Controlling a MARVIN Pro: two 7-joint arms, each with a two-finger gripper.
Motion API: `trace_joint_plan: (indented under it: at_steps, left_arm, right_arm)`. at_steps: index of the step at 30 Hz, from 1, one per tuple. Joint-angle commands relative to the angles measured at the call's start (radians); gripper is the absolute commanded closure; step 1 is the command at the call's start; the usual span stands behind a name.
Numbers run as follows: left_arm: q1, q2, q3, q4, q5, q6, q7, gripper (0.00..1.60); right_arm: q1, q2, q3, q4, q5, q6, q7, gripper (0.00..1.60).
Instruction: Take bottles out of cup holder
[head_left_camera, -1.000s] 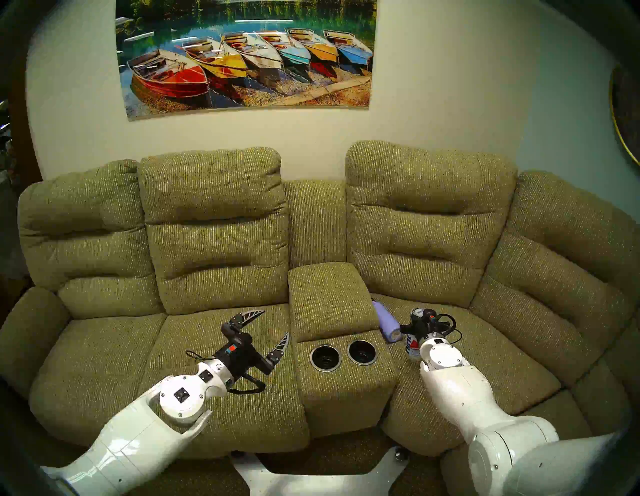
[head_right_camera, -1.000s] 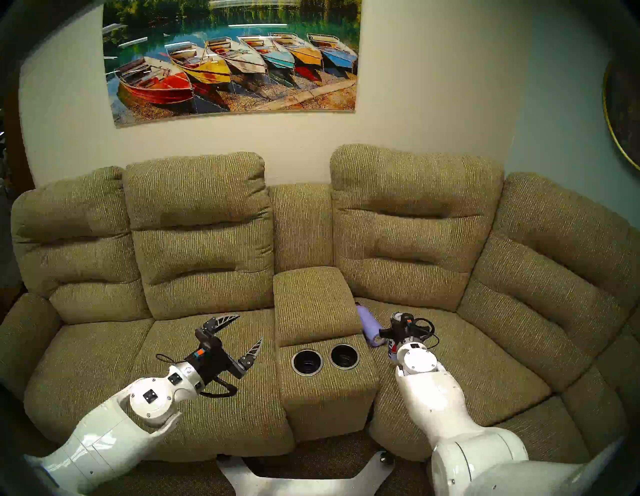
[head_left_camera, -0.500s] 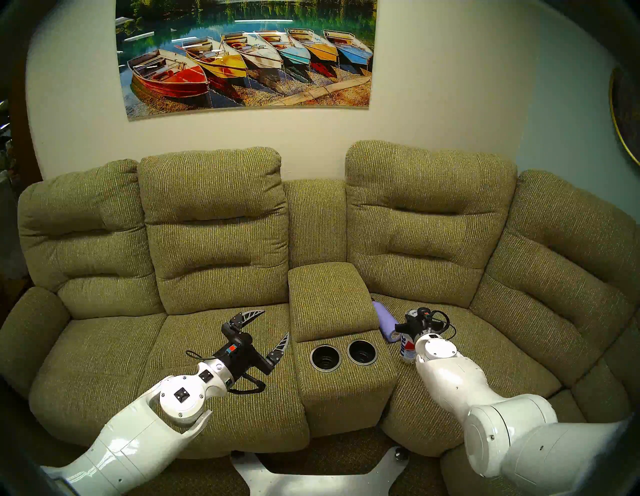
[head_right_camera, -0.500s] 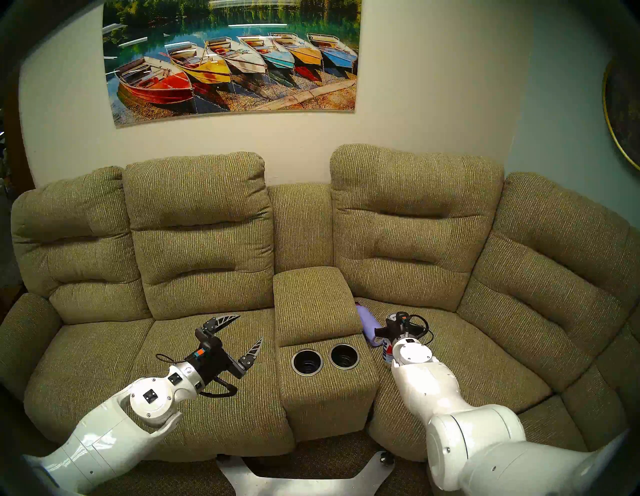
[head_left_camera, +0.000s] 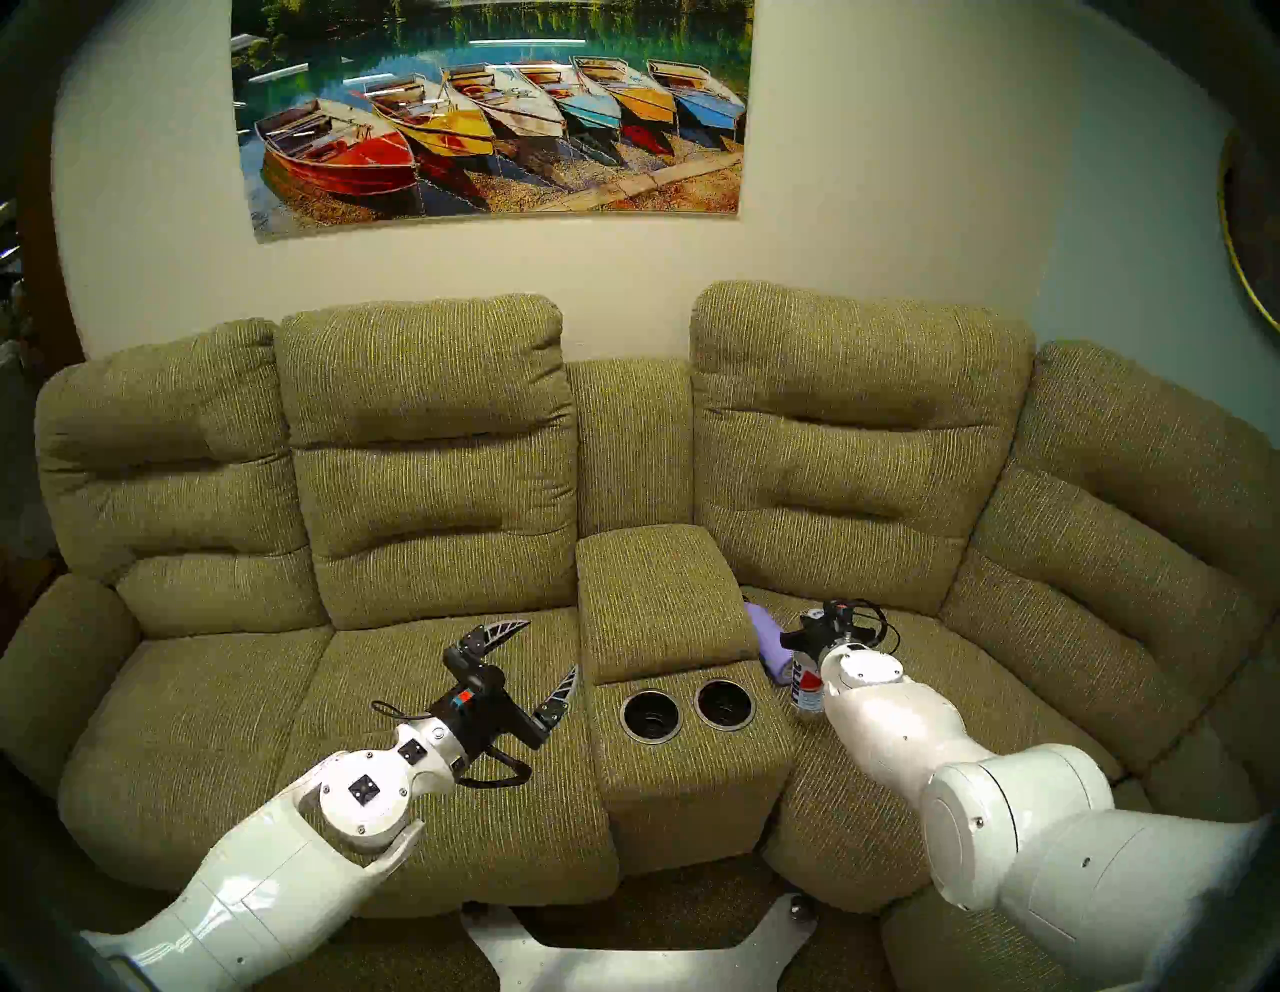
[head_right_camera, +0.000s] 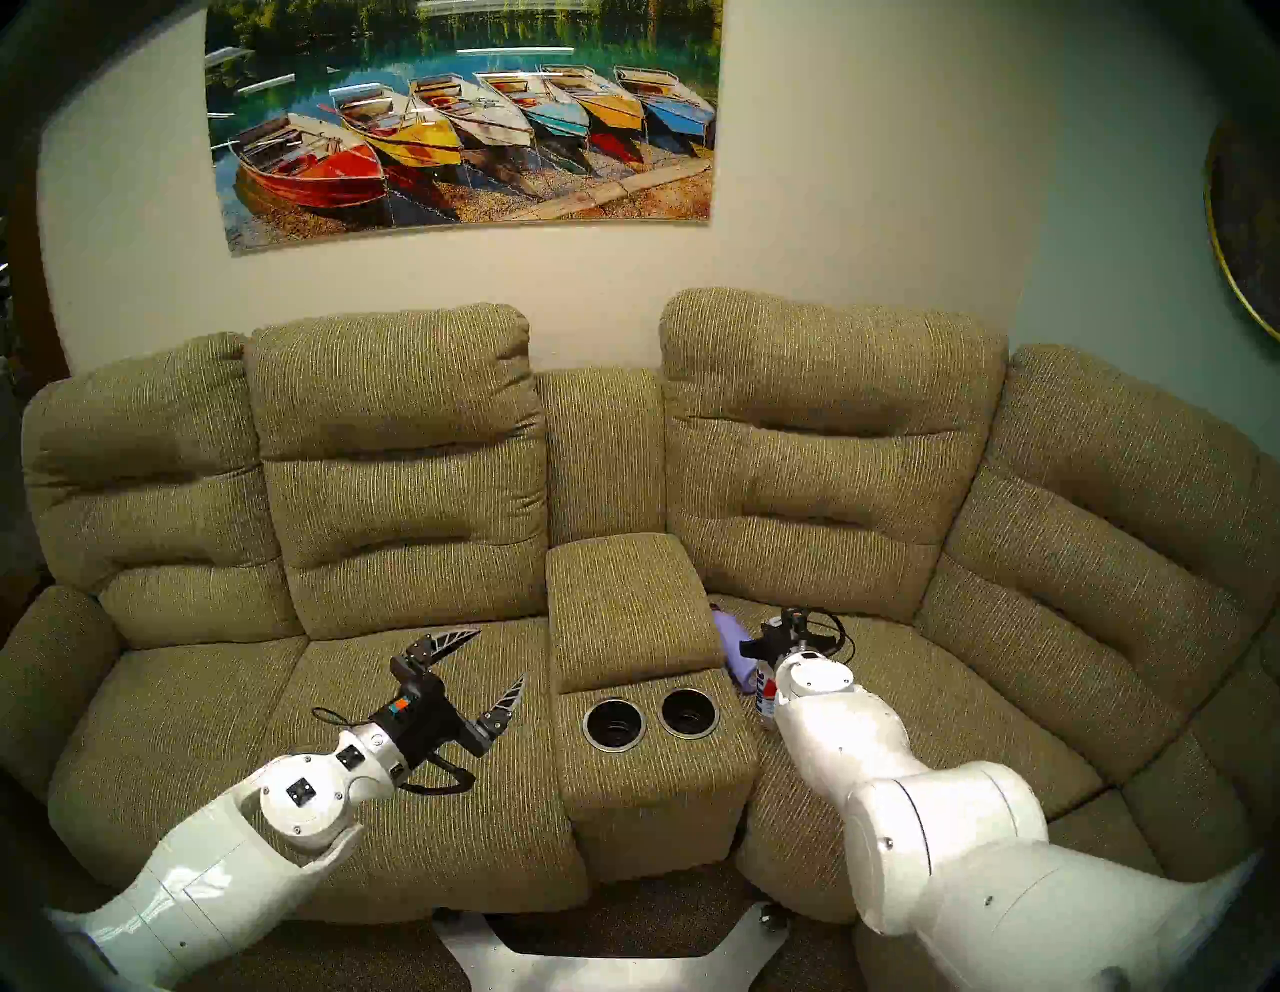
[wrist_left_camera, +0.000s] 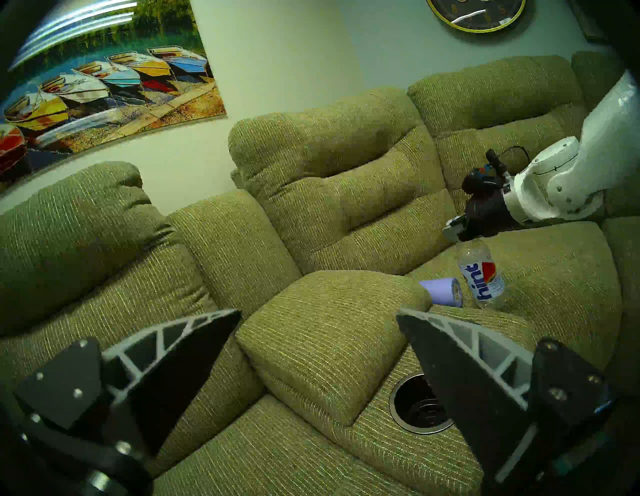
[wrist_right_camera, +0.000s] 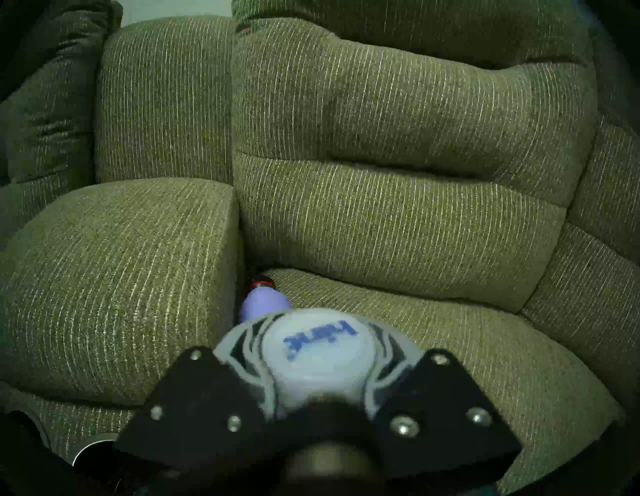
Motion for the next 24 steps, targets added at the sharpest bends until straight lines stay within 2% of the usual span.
trace_joint_plan:
  at_steps: [1,2,3,4,13,20,24]
  left_arm:
    - [-0.004,-0.001,0.0,-0.015,0.0,-0.007,-0.002,0.0]
    - [-0.004,-0.001,0.0,-0.015,0.0,-0.006,-0.002,0.0]
    - [-0.004,-0.001,0.001,-0.015,0.0,-0.006,-0.001,0.0]
    - [-0.004,-0.001,0.001,-0.015,0.0,-0.007,-0.001,0.0]
    - [-0.004,0.001,0.001,-0.018,0.0,-0.008,-0.001,0.0]
    - [-0.003,0.002,0.002,-0.019,-0.001,-0.009,0.0,0.0]
    - [-0.002,0.003,0.002,-0.02,-0.002,-0.01,0.0,0.0]
  right_arm:
    - [0.103,-0.007,-0.011,-0.004,-0.013,0.008,-0.013,1.6]
    - [0.107,-0.009,-0.006,-0.01,-0.009,0.008,-0.021,1.6]
    - [0.12,-0.008,-0.011,-0.004,-0.016,0.011,-0.026,1.08]
    - [0.124,-0.008,-0.011,-0.002,-0.017,0.012,-0.028,0.0]
    - [0.126,-0.005,-0.018,0.029,-0.04,-0.047,-0.057,0.0]
    - [0.122,0.008,-0.013,0.046,-0.055,-0.174,-0.088,0.0]
    - [0.12,0.011,-0.012,0.043,-0.057,-0.222,-0.097,0.0]
